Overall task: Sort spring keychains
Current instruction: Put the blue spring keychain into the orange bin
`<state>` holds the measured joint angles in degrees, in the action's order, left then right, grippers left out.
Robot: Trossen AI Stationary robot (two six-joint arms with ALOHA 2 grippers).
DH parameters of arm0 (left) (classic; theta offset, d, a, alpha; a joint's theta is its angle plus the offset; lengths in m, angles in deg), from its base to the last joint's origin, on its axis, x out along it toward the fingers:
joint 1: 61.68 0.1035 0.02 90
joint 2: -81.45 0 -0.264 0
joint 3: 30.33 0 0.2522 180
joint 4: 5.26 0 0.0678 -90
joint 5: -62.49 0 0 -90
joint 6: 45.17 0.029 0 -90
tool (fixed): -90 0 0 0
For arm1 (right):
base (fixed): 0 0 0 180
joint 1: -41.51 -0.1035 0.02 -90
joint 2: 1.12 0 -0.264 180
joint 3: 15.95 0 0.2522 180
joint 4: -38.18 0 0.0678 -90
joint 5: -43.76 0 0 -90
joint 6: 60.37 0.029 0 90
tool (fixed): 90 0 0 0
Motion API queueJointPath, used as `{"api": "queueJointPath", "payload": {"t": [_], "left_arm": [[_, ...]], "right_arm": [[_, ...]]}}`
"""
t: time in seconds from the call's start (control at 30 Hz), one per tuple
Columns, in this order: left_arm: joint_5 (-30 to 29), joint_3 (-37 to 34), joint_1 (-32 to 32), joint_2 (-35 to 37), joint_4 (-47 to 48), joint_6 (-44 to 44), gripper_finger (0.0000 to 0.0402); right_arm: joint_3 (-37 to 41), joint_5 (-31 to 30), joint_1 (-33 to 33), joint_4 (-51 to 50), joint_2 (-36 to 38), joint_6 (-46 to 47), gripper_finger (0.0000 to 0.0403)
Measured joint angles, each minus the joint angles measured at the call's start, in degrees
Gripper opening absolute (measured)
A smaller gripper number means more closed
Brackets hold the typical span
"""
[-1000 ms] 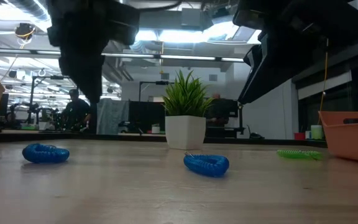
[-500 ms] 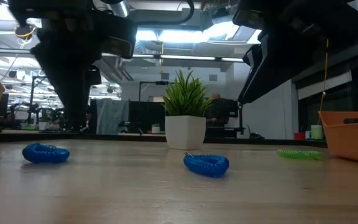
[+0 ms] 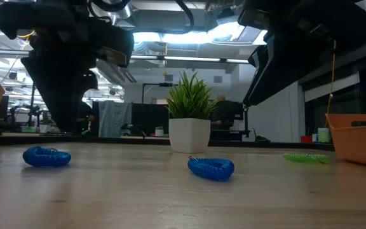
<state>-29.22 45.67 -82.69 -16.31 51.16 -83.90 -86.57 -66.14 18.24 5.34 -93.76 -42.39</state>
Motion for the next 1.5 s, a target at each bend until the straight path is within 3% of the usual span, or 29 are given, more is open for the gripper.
{"api": "queueJointPath", "payload": {"t": [0.27, 0.7, 1.1, 1.5], "left_arm": [[4.4, 0.0, 0.0, -4.5, -0.1, -0.2, 0.0100], [4.0, 0.2, 0.0, -7.8, -0.4, 2.4, 0.0099], [4.0, 0.1, 0.0, -7.9, -0.8, 2.0, 0.0026], [2.7, 1.0, -0.1, -8.1, -0.3, 0.5, 0.0026]], "right_arm": [[0.0, 0.0, 0.0, 0.0, 0.0, -0.2, 0.0127], [0.0, 0.0, 0.2, 0.0, 0.0, 0.8, 0.0127], [0.0, 0.0, 0.2, 0.0, 0.0, 0.9, 0.0127], [0.0, 0.0, 0.3, 0.0, 0.0, 0.9, 0.0127]]}}
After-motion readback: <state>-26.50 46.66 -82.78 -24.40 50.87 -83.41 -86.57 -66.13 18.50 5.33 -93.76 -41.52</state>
